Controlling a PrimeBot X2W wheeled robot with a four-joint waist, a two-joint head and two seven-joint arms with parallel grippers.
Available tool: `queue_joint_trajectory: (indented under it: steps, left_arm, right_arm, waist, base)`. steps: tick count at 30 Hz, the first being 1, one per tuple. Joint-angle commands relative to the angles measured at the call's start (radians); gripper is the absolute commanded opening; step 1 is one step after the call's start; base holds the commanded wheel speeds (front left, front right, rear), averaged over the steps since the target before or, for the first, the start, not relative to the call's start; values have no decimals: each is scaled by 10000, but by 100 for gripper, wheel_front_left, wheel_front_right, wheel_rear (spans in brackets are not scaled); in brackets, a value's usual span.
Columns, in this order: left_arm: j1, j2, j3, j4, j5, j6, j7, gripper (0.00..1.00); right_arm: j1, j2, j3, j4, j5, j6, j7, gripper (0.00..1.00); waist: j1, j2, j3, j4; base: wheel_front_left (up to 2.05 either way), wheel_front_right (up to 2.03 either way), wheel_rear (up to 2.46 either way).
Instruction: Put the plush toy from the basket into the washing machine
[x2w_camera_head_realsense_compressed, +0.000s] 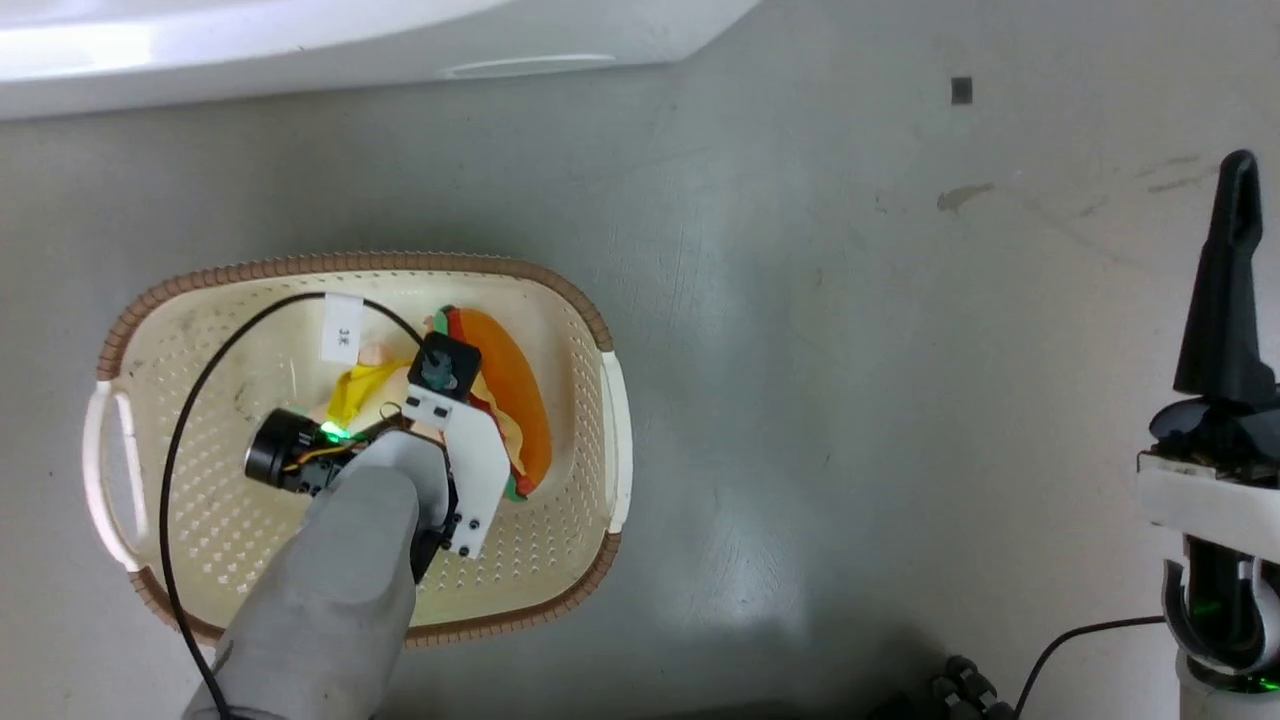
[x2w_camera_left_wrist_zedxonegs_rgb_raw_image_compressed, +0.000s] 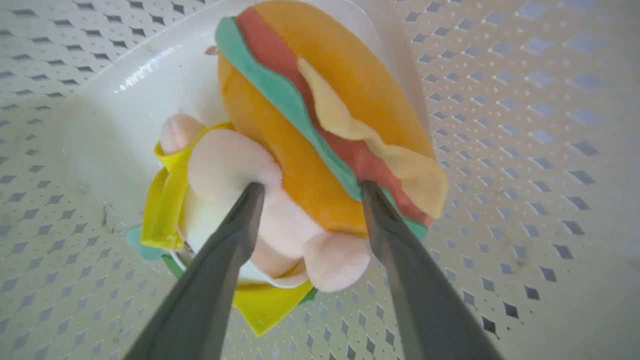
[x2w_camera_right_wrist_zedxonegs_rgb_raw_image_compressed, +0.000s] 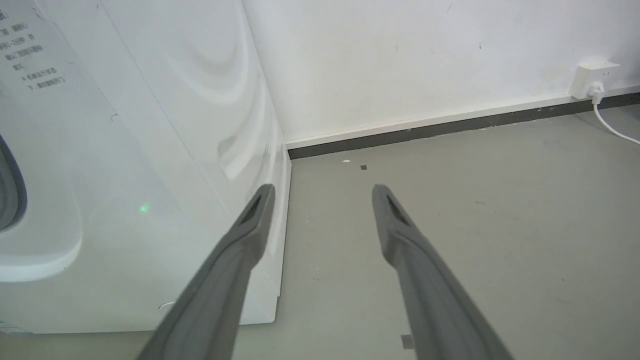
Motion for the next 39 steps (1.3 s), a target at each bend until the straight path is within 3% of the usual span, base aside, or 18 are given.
queue_joint_trajectory:
  steps: [1, 8, 9, 10, 22, 39]
  left_arm:
    - [-340, 50, -153, 325, -68, 39, 4, 100]
    - [-917, 111, -554, 1045, -137, 78, -66, 100]
    - [-1010, 122, -631, 1148, -133, 45, -142, 72]
    - [-1099, 130, -696, 1251, -137, 51, -187, 0]
    - [-1648, 122, -1135, 2470, -635, -133, -171, 0]
    - [221, -504, -1672, 2466, -883, -736, -2596, 0]
  right_arm:
    - [-298, -2, -39, -142, 126, -6, -124, 100]
    - [-533, -2, -107, -366, 317, -7, -269, 100]
    - [-564, -2, -119, -394, 349, -7, -290, 100]
    - [-593, -2, -136, -419, 378, -7, -311, 100]
    - [-1018, -2, -328, -557, 805, -7, -557, 100]
    - [-101, -2, -292, 309, 457, -7, -557, 100]
  waist:
    - [-1, 0, 197, -31]
    - [-1, 0, 719, -135]
    - [-1, 0, 796, -152]
    - [-1, 0, 866, -163]
    - [-1, 0, 1251, -338]
    - [-1, 0, -2343, 482]
  base:
    - [0, 0, 0]
    - [0, 0, 0]
    - [0, 0, 0]
    - [0, 0, 0]
    - [0, 0, 0]
    - [0, 0, 0]
